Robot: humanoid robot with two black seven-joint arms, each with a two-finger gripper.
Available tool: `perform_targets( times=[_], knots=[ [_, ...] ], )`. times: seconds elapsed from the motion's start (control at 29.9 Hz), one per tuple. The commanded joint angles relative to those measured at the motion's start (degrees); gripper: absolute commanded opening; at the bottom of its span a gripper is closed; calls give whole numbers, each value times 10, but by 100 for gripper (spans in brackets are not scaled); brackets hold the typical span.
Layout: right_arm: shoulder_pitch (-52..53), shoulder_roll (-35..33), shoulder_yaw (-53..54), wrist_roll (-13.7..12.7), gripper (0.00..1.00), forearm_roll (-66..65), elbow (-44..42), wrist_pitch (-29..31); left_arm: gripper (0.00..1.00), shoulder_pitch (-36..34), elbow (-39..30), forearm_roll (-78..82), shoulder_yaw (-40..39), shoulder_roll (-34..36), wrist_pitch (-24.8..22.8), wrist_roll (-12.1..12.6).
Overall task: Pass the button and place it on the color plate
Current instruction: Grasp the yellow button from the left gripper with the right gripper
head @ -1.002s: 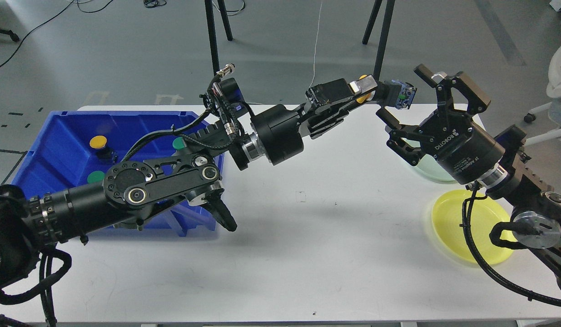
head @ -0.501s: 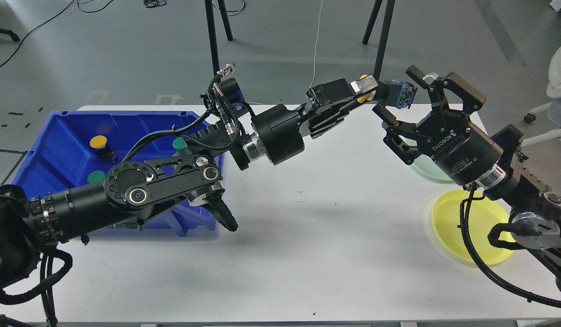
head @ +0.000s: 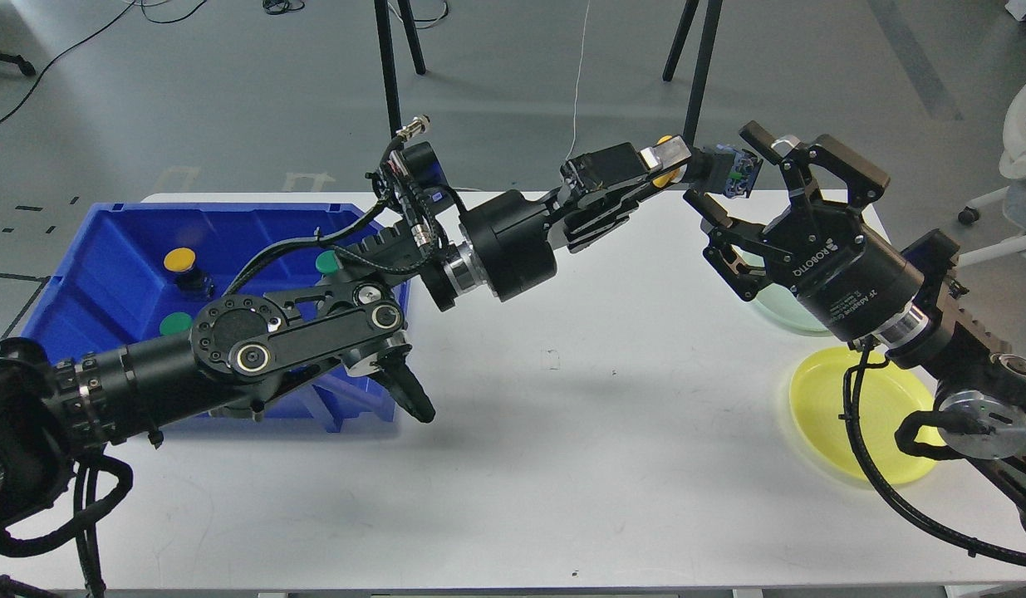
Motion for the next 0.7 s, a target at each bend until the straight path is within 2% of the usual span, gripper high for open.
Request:
perform_targets(
  times=[0.0,0.2,0.33,0.5,0.67],
  knots=[
    [0,0,0,0,69,1,0,0,7,0,0,0,-1,0,0,0],
    [-1,3,-1,0,52,1,0,0,7,0,0,0,0,0,0,0],
    [-2,3,0,0,47,1,0,0,7,0,0,0,-1,0,0,0],
    [-2,4,0,0,37,1,0,0,8,0,0,0,-1,0,0,0],
    [-2,5,0,0,33,1,1,0,8,0,0,1,-1,-1,0,0]
  ],
)
